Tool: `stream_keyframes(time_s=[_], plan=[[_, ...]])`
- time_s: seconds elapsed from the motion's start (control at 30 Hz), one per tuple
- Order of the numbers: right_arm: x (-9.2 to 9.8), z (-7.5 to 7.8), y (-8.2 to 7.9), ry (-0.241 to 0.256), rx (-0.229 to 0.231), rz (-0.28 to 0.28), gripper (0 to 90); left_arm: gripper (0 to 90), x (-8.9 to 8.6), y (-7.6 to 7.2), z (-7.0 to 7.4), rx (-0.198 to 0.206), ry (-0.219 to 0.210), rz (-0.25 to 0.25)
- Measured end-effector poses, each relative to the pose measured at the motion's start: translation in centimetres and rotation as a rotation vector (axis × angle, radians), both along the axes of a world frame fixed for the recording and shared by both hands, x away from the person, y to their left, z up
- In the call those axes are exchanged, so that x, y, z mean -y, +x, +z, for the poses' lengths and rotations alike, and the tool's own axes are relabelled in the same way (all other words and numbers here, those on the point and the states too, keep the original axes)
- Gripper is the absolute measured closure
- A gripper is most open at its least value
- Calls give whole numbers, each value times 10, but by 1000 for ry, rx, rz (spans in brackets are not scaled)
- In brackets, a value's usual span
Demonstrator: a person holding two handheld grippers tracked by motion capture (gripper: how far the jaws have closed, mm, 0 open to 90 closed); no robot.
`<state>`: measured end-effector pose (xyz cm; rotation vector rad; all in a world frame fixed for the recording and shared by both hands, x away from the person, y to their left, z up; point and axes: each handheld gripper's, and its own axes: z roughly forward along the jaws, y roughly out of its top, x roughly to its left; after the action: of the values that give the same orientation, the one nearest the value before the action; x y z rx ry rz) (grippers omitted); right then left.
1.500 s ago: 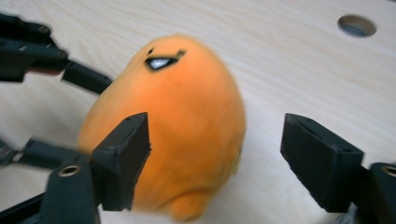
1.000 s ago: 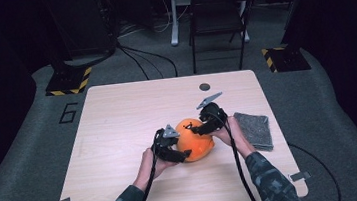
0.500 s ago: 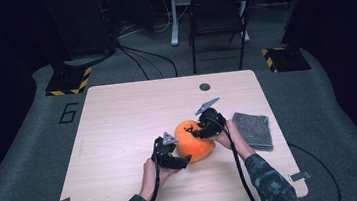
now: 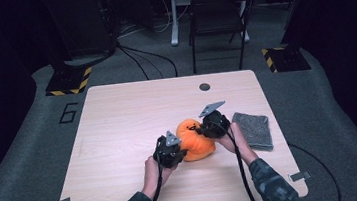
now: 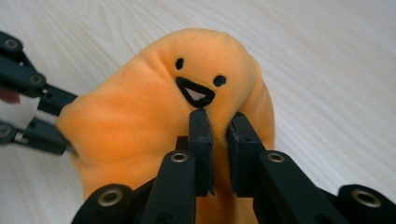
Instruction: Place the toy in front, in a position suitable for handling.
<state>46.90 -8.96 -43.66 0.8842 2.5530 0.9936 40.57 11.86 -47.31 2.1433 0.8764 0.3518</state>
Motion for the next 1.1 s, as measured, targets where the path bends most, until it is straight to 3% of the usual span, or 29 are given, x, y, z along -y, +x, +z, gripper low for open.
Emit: stream_keyframes(time_s=[0.03, 0.13, 0.17, 0.2, 0.27, 0.4, 0.47, 0.57, 0.6, 0.73, 0.77, 0.87, 0.93, 1.0, 1.1], plan=[[0, 0, 0, 0, 0, 0, 821, 796, 0, 0, 0, 0, 0, 0], [8, 16, -7, 26, 19, -6, 824, 796, -6, 5, 18, 37, 0, -24], [11, 27, -14, 48, 36, -26, 826, 797, -7, 8, 31, 50, 14, -45], [11, 27, -14, 48, 36, -26, 826, 798, -7, 8, 31, 50, 14, -45], [15, 41, -23, 51, 52, -53, 829, 797, -5, 12, 47, 80, 56, -78], [19, 50, -33, 70, 51, -81, 830, 796, -4, 16, 58, 105, 87, -103], [21, 51, -37, 70, 54, -85, 830, 797, -3, 20, 66, 108, 115, -134], [21, 50, -42, 79, 51, -105, 832, 797, -1, 23, 69, 117, 133, -141], [21, 49, -44, 81, 48, -114, 833, 797, 1, 26, 72, 112, 170, -169], [22, 46, -47, 96, 40, -127, 834, 797, 3, 31, 77, 106, 210, -195], [20, 44, -51, 117, 26, -143, 835, 797, 3, 35, 79, 101, 239, -216], [18, 42, -55, 121, 30, -153, 835, 796, 3, 40, 81, 95, 263, -233], [11, 38, -64, 138, 82, -182, 836, 796, 3, 44, 82, 101, 279, -254], [8, 34, -67, 142, 97, -190, 836, 796, 3, 47, 81, 98, 287, -273], [7, 27, -67, 164, 71, -211, 836, 796, 4, 55, 78, 93, 323, -317]])
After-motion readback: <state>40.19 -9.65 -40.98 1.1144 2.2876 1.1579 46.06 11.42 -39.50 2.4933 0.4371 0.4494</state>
